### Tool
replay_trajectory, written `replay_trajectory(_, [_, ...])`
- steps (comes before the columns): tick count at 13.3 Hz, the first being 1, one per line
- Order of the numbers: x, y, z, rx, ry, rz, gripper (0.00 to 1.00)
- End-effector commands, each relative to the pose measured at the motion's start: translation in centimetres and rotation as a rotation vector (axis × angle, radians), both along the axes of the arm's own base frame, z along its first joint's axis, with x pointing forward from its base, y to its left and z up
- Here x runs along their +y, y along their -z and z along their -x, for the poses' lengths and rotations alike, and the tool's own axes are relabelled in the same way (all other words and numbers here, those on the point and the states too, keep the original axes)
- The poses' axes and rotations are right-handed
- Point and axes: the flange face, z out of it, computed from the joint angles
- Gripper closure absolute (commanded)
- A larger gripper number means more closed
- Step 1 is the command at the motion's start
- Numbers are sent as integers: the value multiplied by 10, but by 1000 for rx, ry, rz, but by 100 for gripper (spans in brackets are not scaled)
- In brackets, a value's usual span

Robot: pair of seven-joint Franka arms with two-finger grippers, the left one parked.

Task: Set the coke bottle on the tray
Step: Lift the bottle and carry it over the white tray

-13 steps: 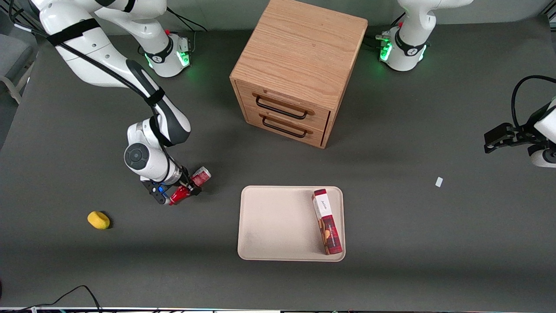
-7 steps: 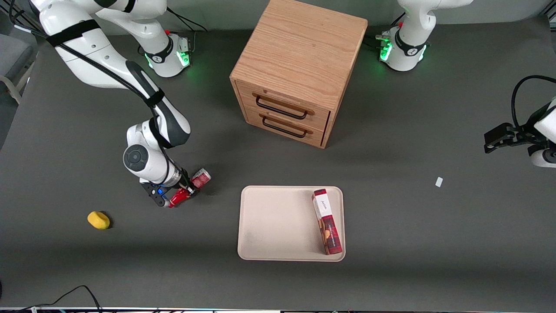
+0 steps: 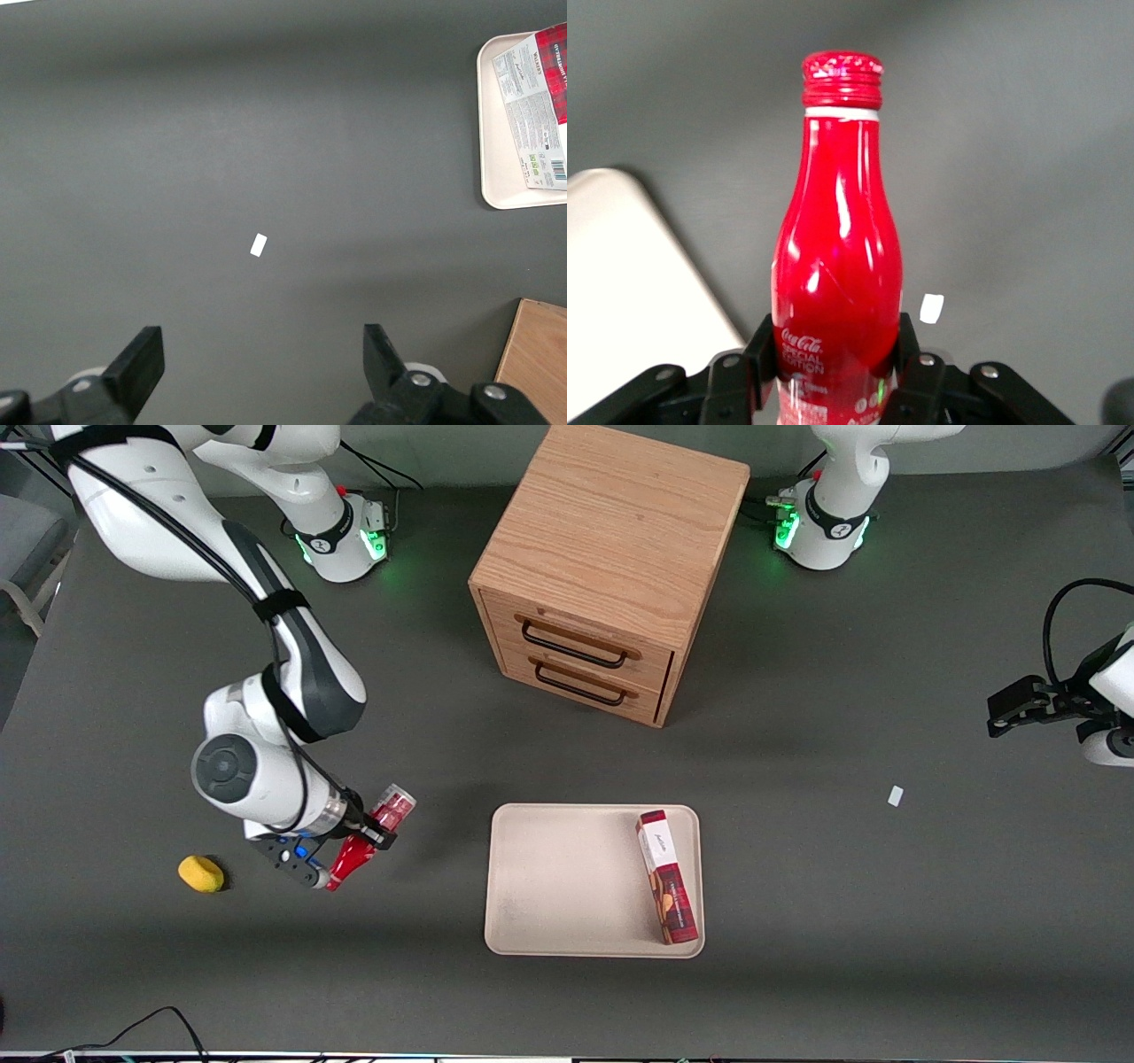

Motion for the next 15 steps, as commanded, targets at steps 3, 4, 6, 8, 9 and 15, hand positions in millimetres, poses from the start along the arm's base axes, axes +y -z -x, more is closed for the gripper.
replay_trajectory(3, [48, -39, -50, -84, -225, -88, 100])
replay_trajectory(4, [60, -37, -58, -108, -240, -115, 100])
replay_trajectory(6, [96, -25, -60, -172, -347, -149, 100])
replay_trajectory(8, [126, 9, -55, -189, -441, -166, 100])
replay_trajectory(9, [147, 31, -48, -178, -469, -170, 100])
replay_trajectory(15, [193, 130, -22, -129, -586, -83, 100])
